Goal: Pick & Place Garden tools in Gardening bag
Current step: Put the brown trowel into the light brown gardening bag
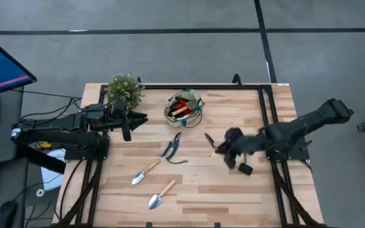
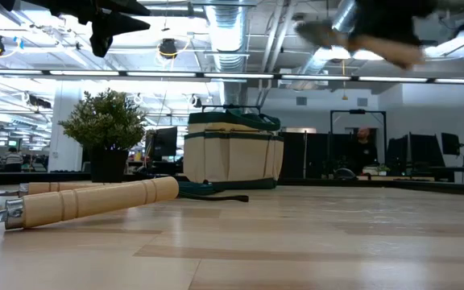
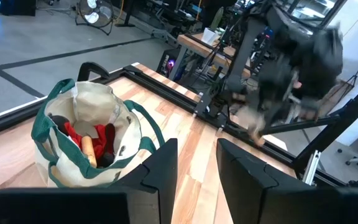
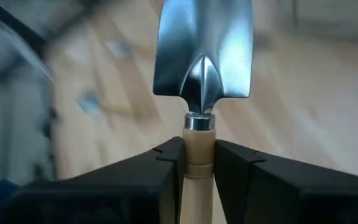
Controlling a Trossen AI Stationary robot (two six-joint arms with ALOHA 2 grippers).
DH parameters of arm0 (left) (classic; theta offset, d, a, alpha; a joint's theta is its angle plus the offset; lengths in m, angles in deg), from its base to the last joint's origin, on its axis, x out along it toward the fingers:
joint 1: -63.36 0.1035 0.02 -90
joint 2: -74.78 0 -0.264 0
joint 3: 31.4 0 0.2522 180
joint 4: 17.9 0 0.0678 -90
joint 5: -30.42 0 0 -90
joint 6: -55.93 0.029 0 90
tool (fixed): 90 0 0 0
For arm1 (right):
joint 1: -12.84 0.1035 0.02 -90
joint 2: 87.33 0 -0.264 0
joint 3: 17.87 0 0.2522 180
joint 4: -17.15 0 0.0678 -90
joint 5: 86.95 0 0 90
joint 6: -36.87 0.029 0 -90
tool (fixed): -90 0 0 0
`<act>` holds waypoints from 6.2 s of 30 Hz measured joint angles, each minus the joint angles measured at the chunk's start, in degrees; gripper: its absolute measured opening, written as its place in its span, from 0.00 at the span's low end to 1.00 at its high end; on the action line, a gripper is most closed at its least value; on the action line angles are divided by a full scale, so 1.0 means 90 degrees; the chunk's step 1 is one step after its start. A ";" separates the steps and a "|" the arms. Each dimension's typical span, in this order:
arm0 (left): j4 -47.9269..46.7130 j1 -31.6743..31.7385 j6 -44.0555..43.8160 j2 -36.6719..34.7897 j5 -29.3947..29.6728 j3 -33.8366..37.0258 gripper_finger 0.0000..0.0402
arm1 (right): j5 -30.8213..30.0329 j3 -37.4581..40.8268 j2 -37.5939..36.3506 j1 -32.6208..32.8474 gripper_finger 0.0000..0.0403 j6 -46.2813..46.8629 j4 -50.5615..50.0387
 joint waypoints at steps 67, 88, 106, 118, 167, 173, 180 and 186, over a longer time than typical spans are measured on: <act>0.0023 0.0000 -0.0410 0.0014 0.1294 0.0000 0.28 | -0.3228 -0.2384 0.1556 -0.3903 0.13 -1.0546 0.5860; 0.0023 0.0000 -0.0335 0.0014 0.1294 -0.0002 0.28 | 0.3044 -0.2384 0.1546 -0.4726 0.13 -0.5893 0.7125; 0.0020 0.0002 -0.0333 0.0014 0.1292 0.0000 0.28 | 0.4624 -0.3443 0.2867 -0.5019 0.13 -0.4725 0.7049; 0.0016 0.0001 -0.0330 0.0014 0.1239 0.0000 0.28 | 0.5390 -0.4393 0.4133 -0.5179 0.13 -0.5051 0.5334; 0.0013 0.0002 -0.0114 0.0014 0.1241 0.0000 0.28 | 0.4498 -0.4397 0.4235 -0.5252 0.13 -0.8018 0.0478; 0.0013 0.0001 -0.0114 0.0012 0.1241 -0.0001 0.28 | 0.4334 -0.4397 0.4235 -0.5247 0.13 -0.8104 0.0445; 0.0013 0.0001 -0.0114 0.0014 0.1241 0.0000 0.28 | 0.4328 -0.4397 0.4237 -0.5250 0.13 -0.8135 0.0449; 0.0011 0.0002 -0.0114 0.0012 0.1241 -0.0002 0.28 | 0.4314 -0.4397 0.4242 -0.5267 0.13 -0.8135 0.0444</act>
